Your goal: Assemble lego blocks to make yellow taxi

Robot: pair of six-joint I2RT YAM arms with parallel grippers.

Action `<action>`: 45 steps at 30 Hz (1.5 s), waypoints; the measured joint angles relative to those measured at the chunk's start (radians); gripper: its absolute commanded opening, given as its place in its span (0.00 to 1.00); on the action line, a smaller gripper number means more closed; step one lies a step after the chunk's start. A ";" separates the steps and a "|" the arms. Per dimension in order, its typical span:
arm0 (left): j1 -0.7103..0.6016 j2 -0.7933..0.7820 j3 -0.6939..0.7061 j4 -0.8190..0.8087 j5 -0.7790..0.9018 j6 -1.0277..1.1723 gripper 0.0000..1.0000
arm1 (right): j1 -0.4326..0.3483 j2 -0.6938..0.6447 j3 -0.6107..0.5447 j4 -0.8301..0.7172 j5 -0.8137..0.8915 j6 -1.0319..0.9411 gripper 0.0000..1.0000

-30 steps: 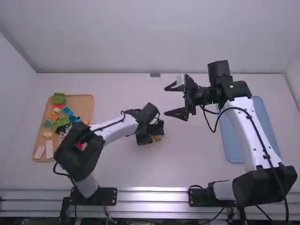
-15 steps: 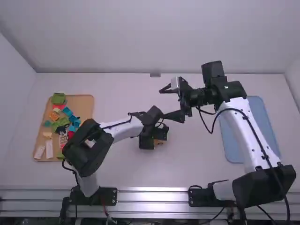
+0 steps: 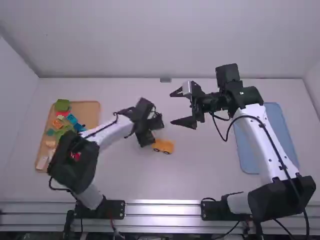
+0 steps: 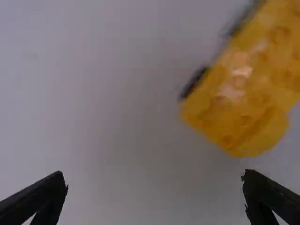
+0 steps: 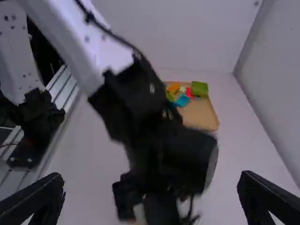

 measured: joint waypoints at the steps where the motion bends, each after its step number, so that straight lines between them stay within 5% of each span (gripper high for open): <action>1: 0.049 -0.042 0.000 0.001 0.015 -0.041 0.99 | 0.000 0.001 0.000 0.012 0.001 0.000 0.99; 7: 0.313 -0.230 0.000 -0.037 0.041 -0.361 0.99 | 0.046 0.071 0.000 0.083 -0.007 0.003 0.99; 20: 0.621 -0.434 0.000 -0.268 -0.202 -0.997 0.99 | 0.116 0.205 0.000 0.332 -0.061 0.179 0.99; 29: 0.840 -0.465 0.000 -0.310 -0.257 -1.161 0.99 | 0.123 0.204 0.000 0.344 -0.057 0.225 0.99; 39: 1.266 -0.465 0.000 -0.375 -0.113 -1.227 0.99 | 0.181 0.208 0.000 0.311 0.010 0.208 0.99; 45: 1.315 -0.465 0.000 -0.359 -0.090 -1.255 0.99 | 0.216 0.209 0.000 0.338 0.039 0.204 0.99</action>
